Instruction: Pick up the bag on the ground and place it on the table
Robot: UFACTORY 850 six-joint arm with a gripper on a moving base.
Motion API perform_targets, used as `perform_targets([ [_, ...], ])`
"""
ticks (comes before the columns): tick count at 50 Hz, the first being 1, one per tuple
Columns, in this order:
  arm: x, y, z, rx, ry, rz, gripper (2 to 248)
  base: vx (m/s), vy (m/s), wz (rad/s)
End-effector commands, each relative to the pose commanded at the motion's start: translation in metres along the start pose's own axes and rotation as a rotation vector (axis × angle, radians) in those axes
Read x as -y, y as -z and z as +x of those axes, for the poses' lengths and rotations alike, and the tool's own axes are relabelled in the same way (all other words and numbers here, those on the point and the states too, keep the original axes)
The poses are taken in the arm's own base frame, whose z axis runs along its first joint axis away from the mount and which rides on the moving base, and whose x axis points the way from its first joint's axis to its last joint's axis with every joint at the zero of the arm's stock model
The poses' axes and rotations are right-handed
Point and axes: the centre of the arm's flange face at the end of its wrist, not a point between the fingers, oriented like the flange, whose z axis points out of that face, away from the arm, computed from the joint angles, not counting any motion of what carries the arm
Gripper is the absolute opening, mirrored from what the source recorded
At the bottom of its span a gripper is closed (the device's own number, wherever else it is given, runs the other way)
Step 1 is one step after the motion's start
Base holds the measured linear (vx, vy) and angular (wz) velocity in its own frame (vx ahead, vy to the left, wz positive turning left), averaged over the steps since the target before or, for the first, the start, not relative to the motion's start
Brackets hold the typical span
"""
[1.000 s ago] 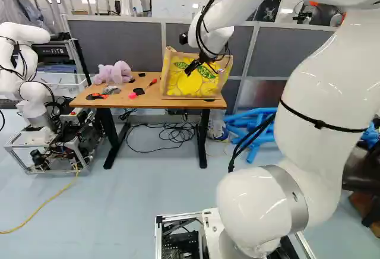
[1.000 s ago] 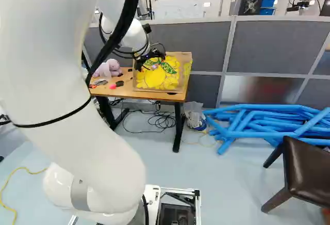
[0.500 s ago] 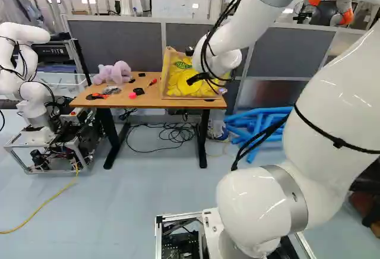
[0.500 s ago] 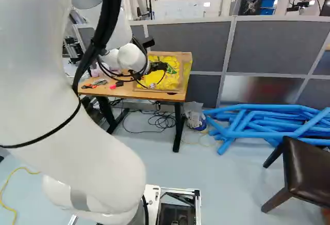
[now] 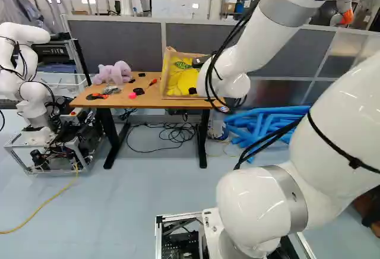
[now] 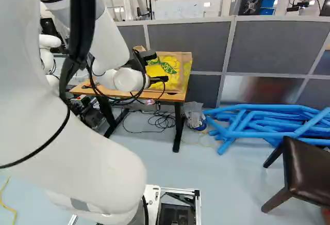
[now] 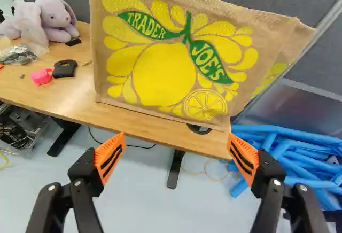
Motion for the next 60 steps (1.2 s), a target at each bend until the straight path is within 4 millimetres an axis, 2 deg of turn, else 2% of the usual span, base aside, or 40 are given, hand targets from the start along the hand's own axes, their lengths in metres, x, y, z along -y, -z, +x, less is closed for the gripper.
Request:
perform_targets([
  [10,0.003,0.015,-0.024,-0.035,-0.041,-0.007,247,0.0,0.0,0.0],
  [30,0.007,0.038,-0.06,-0.087,-0.103,-0.014,247,0.0,0.0,0.0],
  [60,0.01,0.058,-0.089,-0.131,-0.154,-0.017,247,0.0,0.0,0.0],
])
